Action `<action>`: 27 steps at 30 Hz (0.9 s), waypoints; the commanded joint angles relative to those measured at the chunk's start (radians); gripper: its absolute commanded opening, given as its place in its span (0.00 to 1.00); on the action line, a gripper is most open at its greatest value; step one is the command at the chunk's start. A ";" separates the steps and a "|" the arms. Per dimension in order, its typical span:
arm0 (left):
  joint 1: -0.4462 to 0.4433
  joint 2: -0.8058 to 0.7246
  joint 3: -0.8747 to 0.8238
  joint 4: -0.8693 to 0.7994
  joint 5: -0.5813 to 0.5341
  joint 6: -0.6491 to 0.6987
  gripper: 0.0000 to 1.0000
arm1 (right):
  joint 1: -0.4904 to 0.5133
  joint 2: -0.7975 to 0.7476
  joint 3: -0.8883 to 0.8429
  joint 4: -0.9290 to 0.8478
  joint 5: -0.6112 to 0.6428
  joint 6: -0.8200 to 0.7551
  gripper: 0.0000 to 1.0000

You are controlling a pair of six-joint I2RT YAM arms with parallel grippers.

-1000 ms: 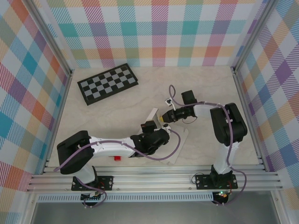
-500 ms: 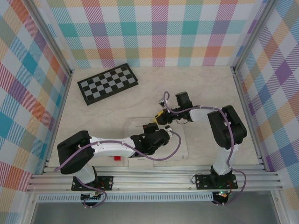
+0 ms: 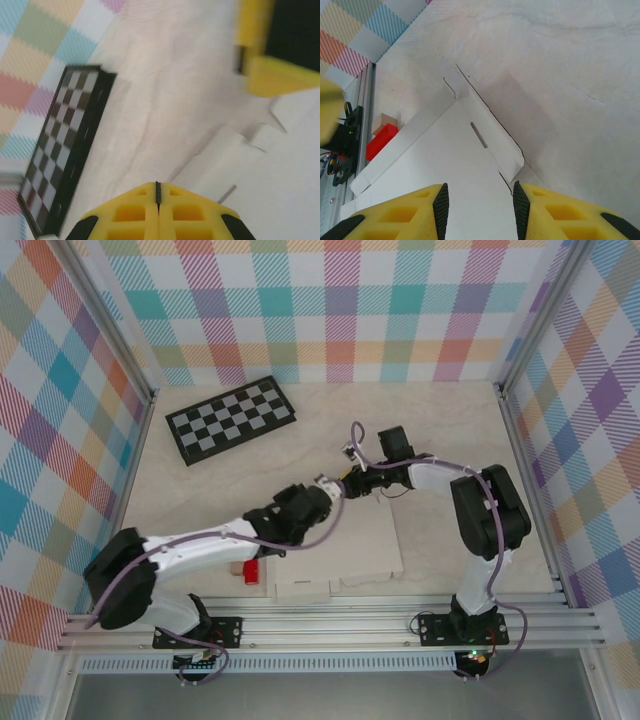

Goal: Fold the paper box

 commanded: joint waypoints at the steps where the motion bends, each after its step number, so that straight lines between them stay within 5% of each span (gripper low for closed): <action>1: 0.084 -0.094 0.034 -0.201 0.127 -0.447 0.00 | -0.007 -0.059 0.038 -0.179 0.058 -0.073 0.42; 3: 0.121 -0.142 0.009 -0.276 0.157 -0.642 0.03 | -0.007 -0.062 0.071 -0.260 0.101 -0.108 0.42; 5: 0.174 -0.202 -0.039 -0.342 0.238 -0.807 0.19 | -0.005 -0.060 0.119 -0.343 0.132 -0.157 0.42; 9: 0.338 -0.263 -0.111 -0.464 0.456 -0.981 0.38 | -0.005 -0.064 0.213 -0.470 0.129 -0.248 0.42; 16: 0.566 -0.278 -0.313 -0.356 0.744 -1.038 0.42 | -0.005 -0.030 0.343 -0.591 0.099 -0.341 0.42; 27: 0.587 -0.287 -0.346 -0.214 0.842 -0.979 0.41 | 0.007 0.122 0.563 -0.733 0.083 -0.431 0.42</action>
